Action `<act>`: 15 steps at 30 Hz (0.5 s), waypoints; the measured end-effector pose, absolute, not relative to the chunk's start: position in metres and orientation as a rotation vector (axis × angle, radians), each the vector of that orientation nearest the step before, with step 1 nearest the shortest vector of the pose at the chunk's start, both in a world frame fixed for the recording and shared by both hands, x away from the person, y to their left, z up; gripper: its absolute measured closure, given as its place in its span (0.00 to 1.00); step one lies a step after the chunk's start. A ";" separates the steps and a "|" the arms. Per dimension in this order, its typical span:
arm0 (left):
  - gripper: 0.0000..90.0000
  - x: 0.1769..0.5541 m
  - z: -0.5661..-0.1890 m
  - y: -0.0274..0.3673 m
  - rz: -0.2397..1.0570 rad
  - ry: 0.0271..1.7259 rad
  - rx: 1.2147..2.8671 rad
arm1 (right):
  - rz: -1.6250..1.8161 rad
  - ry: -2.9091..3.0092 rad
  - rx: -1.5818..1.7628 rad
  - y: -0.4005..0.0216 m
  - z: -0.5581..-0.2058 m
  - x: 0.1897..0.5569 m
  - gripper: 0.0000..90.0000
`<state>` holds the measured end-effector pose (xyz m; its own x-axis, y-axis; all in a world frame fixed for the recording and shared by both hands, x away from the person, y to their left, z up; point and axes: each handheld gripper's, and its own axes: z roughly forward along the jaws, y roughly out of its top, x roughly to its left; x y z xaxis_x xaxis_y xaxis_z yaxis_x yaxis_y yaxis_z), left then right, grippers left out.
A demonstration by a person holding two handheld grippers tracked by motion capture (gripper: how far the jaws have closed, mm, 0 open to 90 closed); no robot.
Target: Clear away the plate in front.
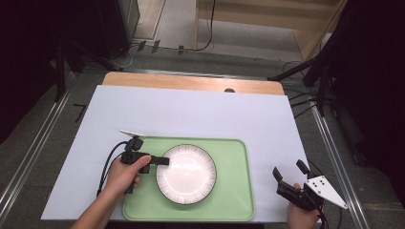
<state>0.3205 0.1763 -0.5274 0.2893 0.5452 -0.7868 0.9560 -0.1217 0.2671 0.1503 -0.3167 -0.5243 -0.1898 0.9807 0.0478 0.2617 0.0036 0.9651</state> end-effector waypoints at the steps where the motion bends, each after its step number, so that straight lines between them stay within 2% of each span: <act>1: 0.90 0.321 -0.528 0.176 -0.669 1.362 1.783 | 1.235 1.543 1.321 -0.317 -0.524 0.150 0.14; 15: 0.90 0.322 -0.533 0.172 -0.665 1.365 1.764 | 1.234 1.544 1.320 -0.317 -0.524 0.151 0.14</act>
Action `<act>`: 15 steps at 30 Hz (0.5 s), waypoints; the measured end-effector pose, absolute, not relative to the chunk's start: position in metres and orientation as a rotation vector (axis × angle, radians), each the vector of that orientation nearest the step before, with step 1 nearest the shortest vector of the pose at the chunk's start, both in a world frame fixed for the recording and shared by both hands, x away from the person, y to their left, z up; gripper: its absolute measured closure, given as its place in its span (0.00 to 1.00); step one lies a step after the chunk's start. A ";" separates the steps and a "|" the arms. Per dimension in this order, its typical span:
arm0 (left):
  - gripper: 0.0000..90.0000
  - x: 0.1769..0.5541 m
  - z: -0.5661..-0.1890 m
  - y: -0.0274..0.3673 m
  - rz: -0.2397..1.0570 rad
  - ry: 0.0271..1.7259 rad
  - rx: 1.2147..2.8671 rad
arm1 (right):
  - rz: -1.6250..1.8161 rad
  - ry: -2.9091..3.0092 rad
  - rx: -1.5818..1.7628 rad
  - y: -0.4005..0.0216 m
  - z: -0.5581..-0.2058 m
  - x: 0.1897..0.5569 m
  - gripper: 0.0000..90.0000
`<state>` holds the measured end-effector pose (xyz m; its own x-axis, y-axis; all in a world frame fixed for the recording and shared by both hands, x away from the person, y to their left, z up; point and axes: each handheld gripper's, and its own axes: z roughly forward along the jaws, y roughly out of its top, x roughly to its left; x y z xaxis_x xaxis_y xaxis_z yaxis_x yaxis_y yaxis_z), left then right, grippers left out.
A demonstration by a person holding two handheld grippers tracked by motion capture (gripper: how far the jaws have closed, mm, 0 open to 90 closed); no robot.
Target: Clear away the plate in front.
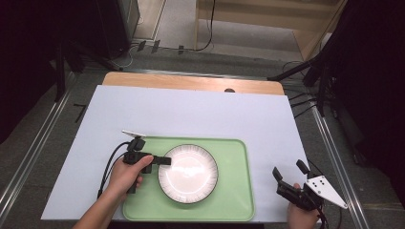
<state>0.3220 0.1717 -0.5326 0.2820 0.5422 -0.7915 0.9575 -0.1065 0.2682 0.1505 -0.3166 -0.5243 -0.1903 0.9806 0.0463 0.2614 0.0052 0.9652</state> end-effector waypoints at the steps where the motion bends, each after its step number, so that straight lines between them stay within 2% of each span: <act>1: 0.90 0.322 -0.533 0.172 -0.665 1.365 1.764 | 1.233 1.544 1.320 -0.317 -0.524 0.151 0.14; 6: 0.89 0.322 -0.532 0.172 -0.651 1.355 1.750 | 1.235 1.543 1.321 -0.317 -0.524 0.150 0.14; 10: 0.87 0.321 -0.531 0.174 -0.589 1.298 1.776 | 1.235 1.542 1.321 -0.317 -0.524 0.150 0.14; 11: 0.78 0.319 -0.531 0.175 -0.499 1.254 1.798 | 1.235 1.541 1.318 -0.317 -0.524 0.150 0.14; 12: 0.76 0.320 -0.530 0.178 -0.516 1.228 1.775 | 1.235 1.542 1.319 -0.317 -0.524 0.150 0.14; 14: 0.60 0.319 -0.528 0.180 -0.493 1.207 1.761 | 1.234 1.541 1.321 -0.317 -0.524 0.150 0.14; 15: 0.60 0.318 -0.524 0.182 -0.441 1.198 1.768 | 1.234 1.541 1.321 -0.317 -0.524 0.150 0.14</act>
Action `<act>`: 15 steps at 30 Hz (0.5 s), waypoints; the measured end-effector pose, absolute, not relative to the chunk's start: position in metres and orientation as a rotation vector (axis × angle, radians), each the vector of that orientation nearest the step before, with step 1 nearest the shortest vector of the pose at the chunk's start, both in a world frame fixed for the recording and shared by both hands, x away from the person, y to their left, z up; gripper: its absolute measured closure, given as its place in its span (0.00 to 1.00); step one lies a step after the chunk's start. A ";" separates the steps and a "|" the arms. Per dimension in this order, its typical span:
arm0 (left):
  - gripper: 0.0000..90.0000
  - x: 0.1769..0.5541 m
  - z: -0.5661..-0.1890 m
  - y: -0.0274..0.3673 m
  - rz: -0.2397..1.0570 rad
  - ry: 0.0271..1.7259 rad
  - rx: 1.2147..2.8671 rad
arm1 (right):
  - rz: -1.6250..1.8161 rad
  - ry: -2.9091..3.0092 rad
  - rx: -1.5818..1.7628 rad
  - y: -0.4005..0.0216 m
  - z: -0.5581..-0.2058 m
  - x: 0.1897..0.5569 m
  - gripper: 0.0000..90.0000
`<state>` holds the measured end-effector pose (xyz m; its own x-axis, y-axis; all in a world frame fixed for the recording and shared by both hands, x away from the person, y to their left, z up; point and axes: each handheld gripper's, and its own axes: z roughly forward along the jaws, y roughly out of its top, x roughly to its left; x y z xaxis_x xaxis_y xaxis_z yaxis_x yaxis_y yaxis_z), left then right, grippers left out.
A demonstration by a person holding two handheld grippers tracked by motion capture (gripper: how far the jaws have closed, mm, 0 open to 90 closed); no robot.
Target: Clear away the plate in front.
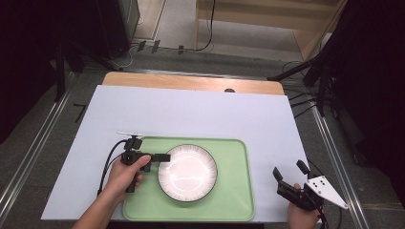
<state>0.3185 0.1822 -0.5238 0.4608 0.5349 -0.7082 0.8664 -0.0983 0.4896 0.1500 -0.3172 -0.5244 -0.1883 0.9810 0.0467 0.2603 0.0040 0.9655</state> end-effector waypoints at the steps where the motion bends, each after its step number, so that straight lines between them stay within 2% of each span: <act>1: 0.51 0.317 -0.520 0.183 -0.394 1.207 1.772 | 1.234 1.542 1.321 -0.317 -0.524 0.150 0.14; 2: 0.39 0.316 -0.517 0.186 -0.372 1.195 1.782 | 1.233 1.541 1.320 -0.317 -0.524 0.150 0.14; 3: 0.39 0.314 -0.515 0.188 -0.370 1.179 1.779 | 1.233 1.541 1.320 -0.317 -0.524 0.150 0.14; 4: 0.34 0.312 -0.513 0.190 -0.367 1.147 1.774 | 1.233 1.541 1.319 -0.317 -0.524 0.150 0.14; 5: 0.16 0.310 -0.512 0.191 -0.362 1.134 1.774 | 1.233 1.541 1.322 -0.317 -0.524 0.150 0.14; 6: 0.12 0.307 -0.511 0.193 -0.353 1.113 1.767 | 1.232 1.542 1.319 -0.317 -0.524 0.150 0.14; 9: 0.07 0.299 -0.507 0.200 -0.291 1.056 1.755 | 1.231 1.542 1.320 -0.316 -0.524 0.150 0.14; 10: 0.01 0.297 -0.507 0.201 -0.289 1.046 1.747 | 1.230 1.544 1.321 -0.316 -0.524 0.150 0.14; 12: 0.00 0.293 -0.505 0.208 -0.266 1.003 1.711 | 1.230 1.544 1.324 -0.315 -0.524 0.150 0.14; 15: 0.00 0.286 -0.504 0.215 -0.167 0.987 1.707 | 1.230 1.544 1.325 -0.315 -0.525 0.150 0.14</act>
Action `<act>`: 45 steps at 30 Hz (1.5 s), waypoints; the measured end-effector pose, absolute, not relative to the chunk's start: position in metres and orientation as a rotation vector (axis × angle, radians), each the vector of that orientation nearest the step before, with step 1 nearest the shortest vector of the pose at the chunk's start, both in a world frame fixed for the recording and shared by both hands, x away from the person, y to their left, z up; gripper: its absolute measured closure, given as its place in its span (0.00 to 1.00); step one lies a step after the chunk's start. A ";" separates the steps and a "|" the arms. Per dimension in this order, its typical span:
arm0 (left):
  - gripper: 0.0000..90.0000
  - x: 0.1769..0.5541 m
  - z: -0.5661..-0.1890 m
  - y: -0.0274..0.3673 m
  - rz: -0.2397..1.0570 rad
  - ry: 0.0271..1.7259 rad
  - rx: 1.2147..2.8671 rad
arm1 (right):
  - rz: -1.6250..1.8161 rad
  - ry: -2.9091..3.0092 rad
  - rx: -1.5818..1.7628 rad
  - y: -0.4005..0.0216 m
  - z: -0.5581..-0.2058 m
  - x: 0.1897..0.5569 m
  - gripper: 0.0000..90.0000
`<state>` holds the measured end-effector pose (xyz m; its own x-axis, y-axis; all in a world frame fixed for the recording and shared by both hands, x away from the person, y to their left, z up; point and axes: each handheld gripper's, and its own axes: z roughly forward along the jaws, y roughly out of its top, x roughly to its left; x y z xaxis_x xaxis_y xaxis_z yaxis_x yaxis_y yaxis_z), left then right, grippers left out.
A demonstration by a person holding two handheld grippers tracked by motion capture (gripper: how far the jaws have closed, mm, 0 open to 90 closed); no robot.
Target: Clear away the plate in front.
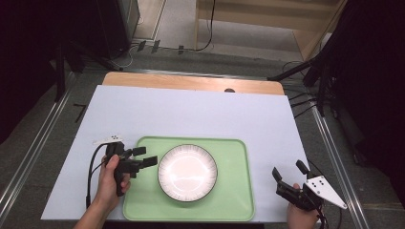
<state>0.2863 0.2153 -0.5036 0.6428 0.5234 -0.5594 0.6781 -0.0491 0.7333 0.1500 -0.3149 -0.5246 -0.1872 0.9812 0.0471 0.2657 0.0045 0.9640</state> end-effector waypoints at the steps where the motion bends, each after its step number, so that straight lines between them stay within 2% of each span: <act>1: 0.00 0.283 -0.503 0.217 -0.134 0.987 1.701 | 1.229 1.545 1.325 -0.315 -0.525 0.150 0.14; 9: 0.00 0.265 -0.504 0.237 0.122 0.963 1.678 | 1.226 1.549 1.323 -0.315 -0.525 0.150 0.14; 10: 0.00 0.262 -0.504 0.241 0.213 0.958 1.683 | 1.225 1.549 1.322 -0.314 -0.525 0.150 0.14; 15: 0.00 0.256 -0.506 0.250 0.322 0.952 1.664 | 1.224 1.548 1.322 -0.314 -0.525 0.151 0.14; 33: 0.00 0.232 -0.514 0.290 0.455 0.917 1.675 | 1.216 1.553 1.329 -0.314 -0.526 0.151 0.14; 45: 0.00 0.218 -0.509 0.328 0.538 0.982 1.657 | 1.200 1.558 1.324 -0.314 -0.527 0.152 0.14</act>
<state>0.2184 0.3280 -0.5089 0.5560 0.8207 -0.1314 0.3316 -0.0741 0.9405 0.1519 -0.3139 -0.5265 -0.1817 0.9830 0.0280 0.2776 0.0240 0.9604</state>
